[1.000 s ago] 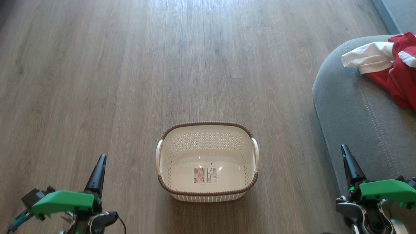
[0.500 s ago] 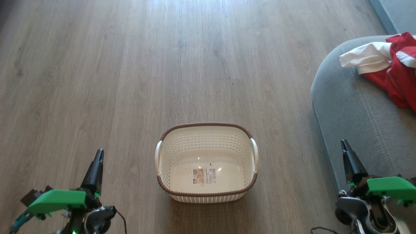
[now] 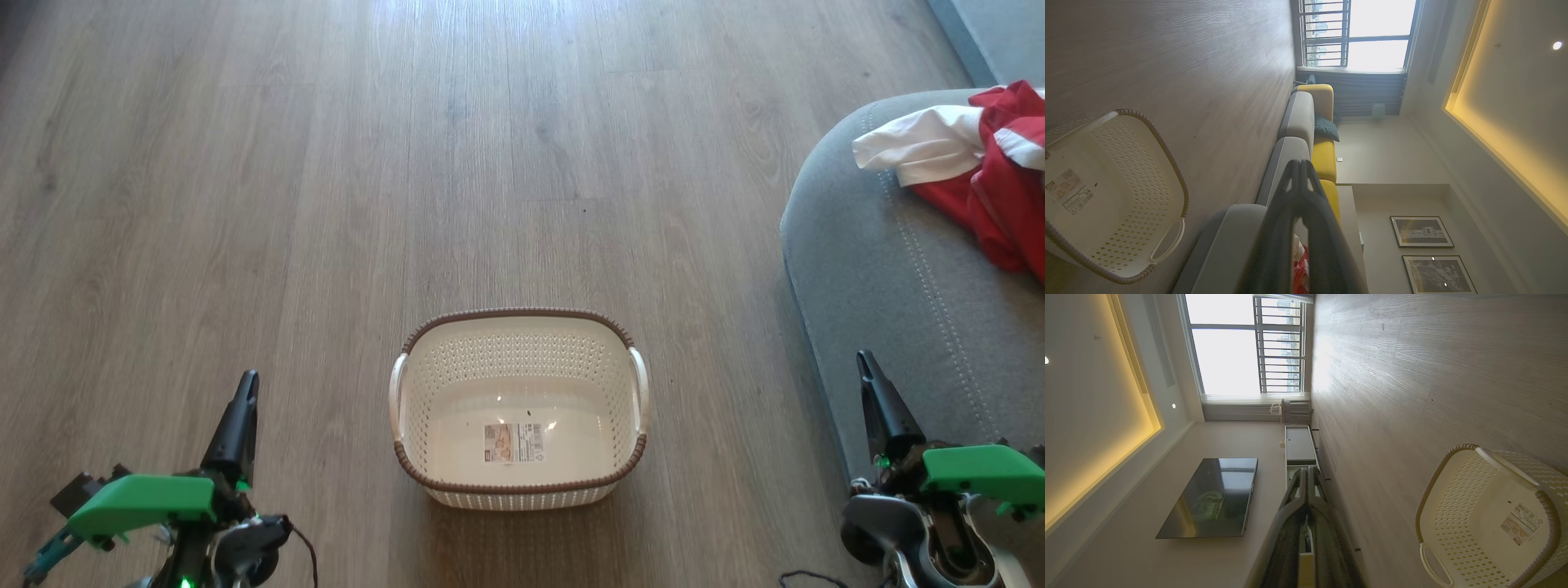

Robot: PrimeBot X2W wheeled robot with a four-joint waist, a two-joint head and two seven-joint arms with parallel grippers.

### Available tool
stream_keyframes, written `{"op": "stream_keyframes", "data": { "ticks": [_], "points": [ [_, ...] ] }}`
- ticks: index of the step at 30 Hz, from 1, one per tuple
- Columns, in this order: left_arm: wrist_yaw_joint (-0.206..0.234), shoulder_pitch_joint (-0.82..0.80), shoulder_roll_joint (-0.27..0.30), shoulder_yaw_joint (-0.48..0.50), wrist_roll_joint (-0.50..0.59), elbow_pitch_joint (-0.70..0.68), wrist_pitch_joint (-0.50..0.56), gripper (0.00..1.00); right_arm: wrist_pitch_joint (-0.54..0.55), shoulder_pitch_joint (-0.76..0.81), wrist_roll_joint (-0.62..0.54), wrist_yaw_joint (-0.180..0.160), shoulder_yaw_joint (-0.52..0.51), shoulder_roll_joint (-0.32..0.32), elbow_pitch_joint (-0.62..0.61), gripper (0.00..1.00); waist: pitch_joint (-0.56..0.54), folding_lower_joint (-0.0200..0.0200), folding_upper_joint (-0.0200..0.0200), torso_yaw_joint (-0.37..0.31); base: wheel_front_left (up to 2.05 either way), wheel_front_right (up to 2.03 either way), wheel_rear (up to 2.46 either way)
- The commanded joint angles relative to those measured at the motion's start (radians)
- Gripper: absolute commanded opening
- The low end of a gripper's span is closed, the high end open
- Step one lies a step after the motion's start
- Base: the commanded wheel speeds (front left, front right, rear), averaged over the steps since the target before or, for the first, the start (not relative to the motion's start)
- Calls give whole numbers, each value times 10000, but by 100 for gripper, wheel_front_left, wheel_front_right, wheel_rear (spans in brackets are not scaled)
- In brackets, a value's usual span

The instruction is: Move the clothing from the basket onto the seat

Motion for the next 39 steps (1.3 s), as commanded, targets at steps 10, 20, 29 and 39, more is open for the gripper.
{"op": "stream_keyframes", "data": {
  "ticks": [10,20,29,39],
  "points": [
    [-92,-482,72,359,-64,-331,77,0,56,-539,57,0,176,-108,-324,0,0,0,0,1,0,0,0],
    [-92,-482,72,359,-65,-331,76,0,55,-539,57,0,177,-108,-324,0,0,0,0,1,0,0,0],
    [-92,-481,72,358,-65,-332,76,0,55,-539,57,0,177,-108,-324,0,0,0,0,1,0,0,0],
    [-92,-481,72,358,-65,-332,76,0,55,-539,57,0,177,-108,-324,0,0,0,0,1,0,0,0]
  ]
}}
